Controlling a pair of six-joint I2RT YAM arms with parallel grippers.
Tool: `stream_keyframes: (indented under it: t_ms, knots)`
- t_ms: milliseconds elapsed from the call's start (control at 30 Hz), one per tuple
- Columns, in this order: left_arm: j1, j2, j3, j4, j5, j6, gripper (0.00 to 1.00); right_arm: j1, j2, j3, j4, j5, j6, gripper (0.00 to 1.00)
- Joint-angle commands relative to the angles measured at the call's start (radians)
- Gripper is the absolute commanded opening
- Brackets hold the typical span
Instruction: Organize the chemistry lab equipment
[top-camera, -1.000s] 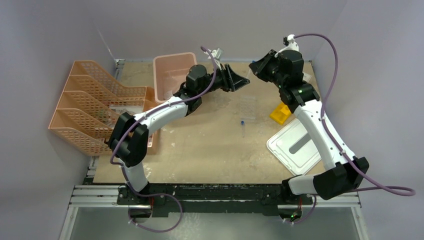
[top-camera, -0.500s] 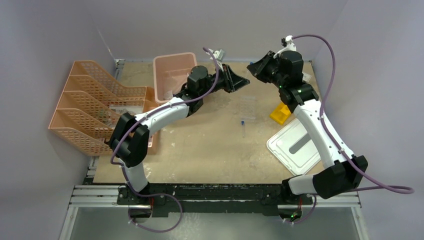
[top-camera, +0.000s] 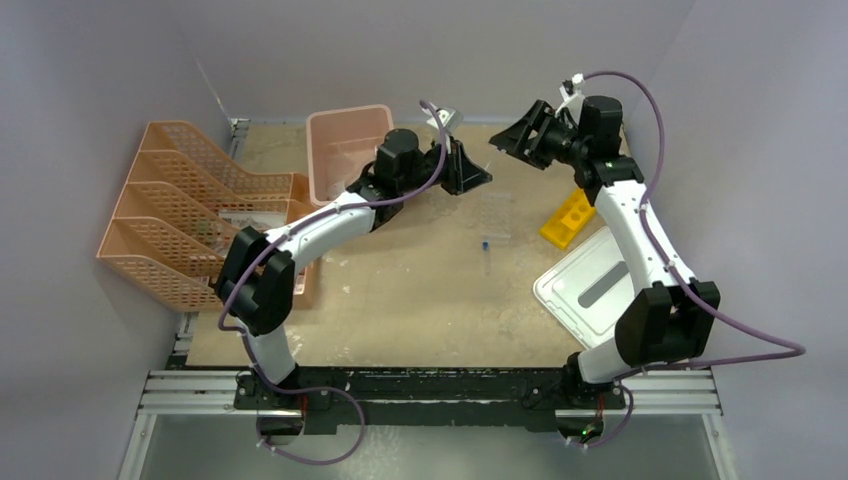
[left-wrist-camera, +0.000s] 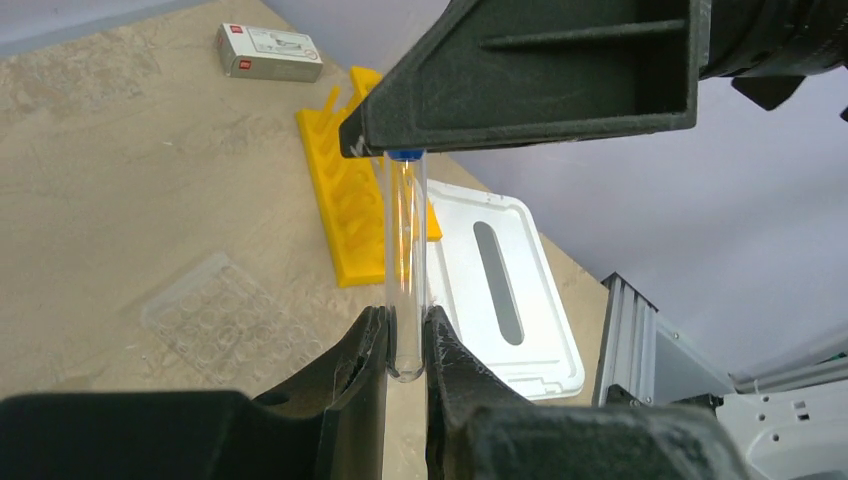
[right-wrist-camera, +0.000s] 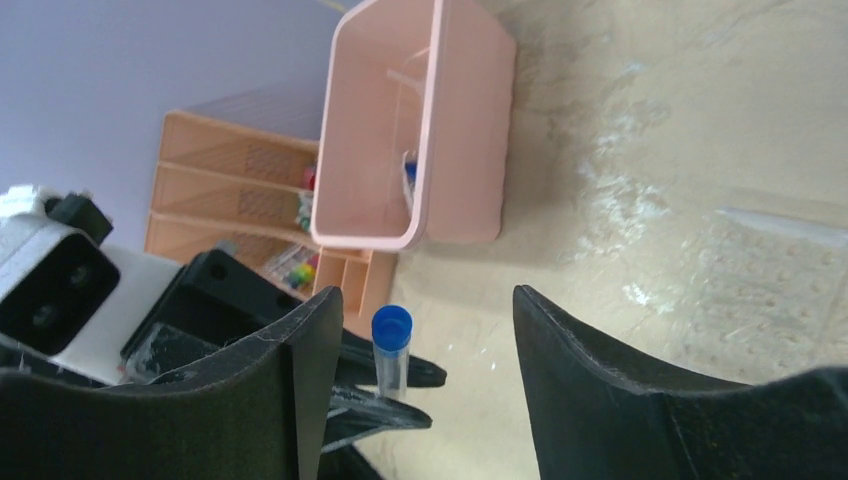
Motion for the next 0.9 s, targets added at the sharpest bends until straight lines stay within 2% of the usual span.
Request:
stream_keyframes:
  t_ms: [0,133,367,500,633,867]
  knots:
    - [0.016,-0.078,0.064,-0.048,0.061,0.113,0.00,-0.012,-0.022,0.021,0.045,-0.230,-0.001,0.62]
    - [0.032,-0.094,0.078,-0.120,0.088,0.170,0.00,-0.029,0.000,0.038,0.040,-0.312,0.005,0.47]
    - [0.049,-0.118,0.094,-0.214,0.115,0.253,0.00,-0.035,0.029,0.080,-0.040,-0.386,-0.049,0.33]
    - [0.052,-0.119,0.094,-0.235,0.138,0.271,0.00,-0.037,0.038,0.099,-0.023,-0.415,-0.047,0.33]
    - [0.052,-0.119,0.095,-0.234,0.160,0.272,0.00,-0.037,0.063,0.121,-0.029,-0.438,-0.061,0.38]
    - [0.053,-0.117,0.103,-0.246,0.156,0.281,0.00,-0.037,0.088,0.144,-0.070,-0.440,-0.081,0.36]
